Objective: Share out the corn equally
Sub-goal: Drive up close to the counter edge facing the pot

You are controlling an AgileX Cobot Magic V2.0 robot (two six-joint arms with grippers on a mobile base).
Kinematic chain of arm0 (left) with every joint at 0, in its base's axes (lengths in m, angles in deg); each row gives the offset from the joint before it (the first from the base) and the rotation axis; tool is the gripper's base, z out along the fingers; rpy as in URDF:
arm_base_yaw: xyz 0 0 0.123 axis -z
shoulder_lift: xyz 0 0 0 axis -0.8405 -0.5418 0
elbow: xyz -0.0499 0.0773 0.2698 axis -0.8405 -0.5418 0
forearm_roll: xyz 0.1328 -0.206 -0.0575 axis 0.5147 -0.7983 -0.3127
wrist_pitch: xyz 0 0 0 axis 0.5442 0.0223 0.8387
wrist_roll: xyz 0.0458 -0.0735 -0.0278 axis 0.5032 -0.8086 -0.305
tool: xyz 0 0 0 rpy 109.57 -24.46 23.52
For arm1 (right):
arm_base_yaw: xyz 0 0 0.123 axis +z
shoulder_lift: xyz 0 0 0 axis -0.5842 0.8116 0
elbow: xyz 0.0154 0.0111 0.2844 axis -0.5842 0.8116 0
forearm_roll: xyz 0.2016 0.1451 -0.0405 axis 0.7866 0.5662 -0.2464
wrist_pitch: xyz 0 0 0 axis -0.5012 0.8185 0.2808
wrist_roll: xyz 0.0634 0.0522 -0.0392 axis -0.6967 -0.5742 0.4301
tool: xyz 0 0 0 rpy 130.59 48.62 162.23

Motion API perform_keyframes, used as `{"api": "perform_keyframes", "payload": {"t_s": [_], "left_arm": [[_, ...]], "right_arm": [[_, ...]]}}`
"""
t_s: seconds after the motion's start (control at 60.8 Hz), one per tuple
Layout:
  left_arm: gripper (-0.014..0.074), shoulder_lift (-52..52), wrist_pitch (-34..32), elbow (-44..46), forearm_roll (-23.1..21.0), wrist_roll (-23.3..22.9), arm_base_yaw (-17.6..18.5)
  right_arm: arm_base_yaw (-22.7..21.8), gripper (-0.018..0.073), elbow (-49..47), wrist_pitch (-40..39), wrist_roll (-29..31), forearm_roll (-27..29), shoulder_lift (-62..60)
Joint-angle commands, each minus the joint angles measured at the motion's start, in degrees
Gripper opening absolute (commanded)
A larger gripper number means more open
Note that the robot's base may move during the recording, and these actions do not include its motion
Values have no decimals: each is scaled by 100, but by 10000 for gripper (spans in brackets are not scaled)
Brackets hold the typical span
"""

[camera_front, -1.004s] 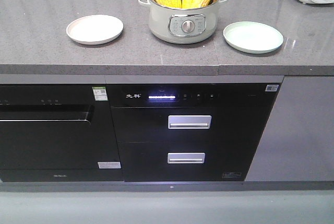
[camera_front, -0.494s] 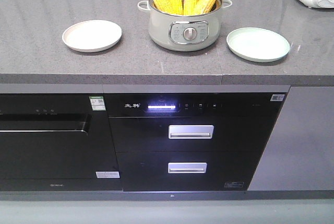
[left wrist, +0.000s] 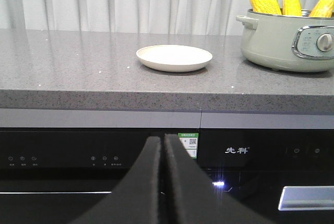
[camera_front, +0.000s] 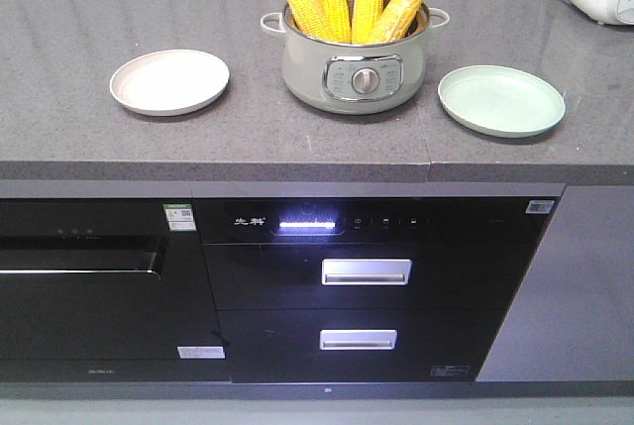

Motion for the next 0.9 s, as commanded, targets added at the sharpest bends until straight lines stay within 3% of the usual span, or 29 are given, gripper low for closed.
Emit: {"api": "perform_keyframes", "payload": {"t_s": [0.0, 0.889], "left_arm": [[-6, 73, -427, 141, -44, -38, 57], [-6, 73, -427, 141, -44, -38, 57]], "right_arm": [[-13, -2, 102, -417, 14, -55, -17], [-13, -2, 102, -417, 14, -55, -17]]}}
